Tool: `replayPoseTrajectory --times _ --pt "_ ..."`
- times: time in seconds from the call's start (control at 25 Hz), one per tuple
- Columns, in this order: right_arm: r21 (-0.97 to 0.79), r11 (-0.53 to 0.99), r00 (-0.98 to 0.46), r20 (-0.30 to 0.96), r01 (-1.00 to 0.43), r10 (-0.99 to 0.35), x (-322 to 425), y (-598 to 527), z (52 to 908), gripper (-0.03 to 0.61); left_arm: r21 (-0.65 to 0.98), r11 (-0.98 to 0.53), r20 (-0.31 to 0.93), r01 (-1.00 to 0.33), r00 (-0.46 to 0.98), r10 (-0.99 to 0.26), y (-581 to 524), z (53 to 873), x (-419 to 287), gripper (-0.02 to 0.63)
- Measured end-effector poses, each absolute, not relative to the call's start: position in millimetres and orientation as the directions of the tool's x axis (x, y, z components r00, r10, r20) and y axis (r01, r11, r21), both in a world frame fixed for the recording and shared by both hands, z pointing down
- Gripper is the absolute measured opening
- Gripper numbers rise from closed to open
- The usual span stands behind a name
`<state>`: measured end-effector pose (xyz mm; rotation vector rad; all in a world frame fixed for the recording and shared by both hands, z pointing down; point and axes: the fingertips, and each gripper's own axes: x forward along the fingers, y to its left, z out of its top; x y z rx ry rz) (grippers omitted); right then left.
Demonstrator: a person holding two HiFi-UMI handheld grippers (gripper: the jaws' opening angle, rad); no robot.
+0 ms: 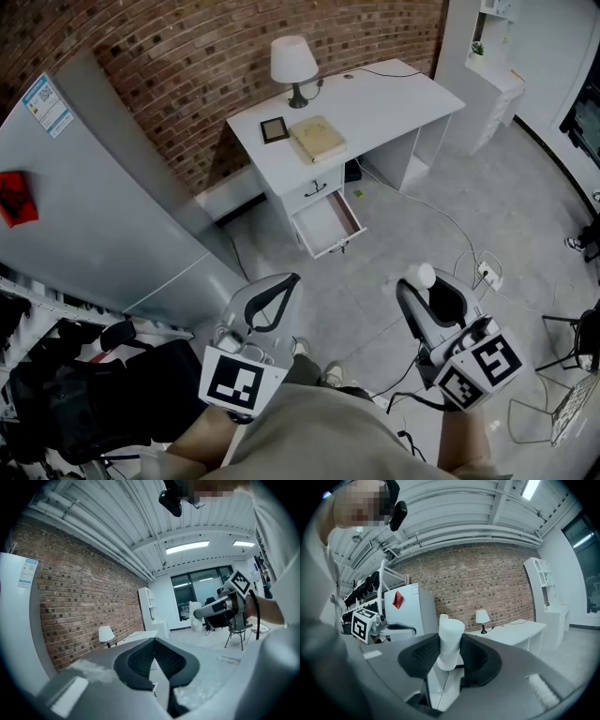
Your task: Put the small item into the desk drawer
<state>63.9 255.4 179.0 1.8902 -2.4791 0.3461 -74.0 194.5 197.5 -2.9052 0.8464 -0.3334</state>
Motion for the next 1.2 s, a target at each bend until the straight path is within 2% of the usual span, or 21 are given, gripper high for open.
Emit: replayPoseTrajectory --times 0.64,1.2 --pt "-0.185 0.229 -0.276 0.291 -0.956 -0.916 80.3 174.1 230.9 0.134 -0.103 -0.862 0.262 -0.497 0.822 -0.505 120.2 241.6 -51.7 0.003" --pt "-0.225 0.159 -0.255 0.505 -0.961 -0.825 104.1 16.1 332.3 0.135 -0.043 -0.904 0.376 -0.426 0.831 -0.409 -26.3 315.9 -23.1 0.003"
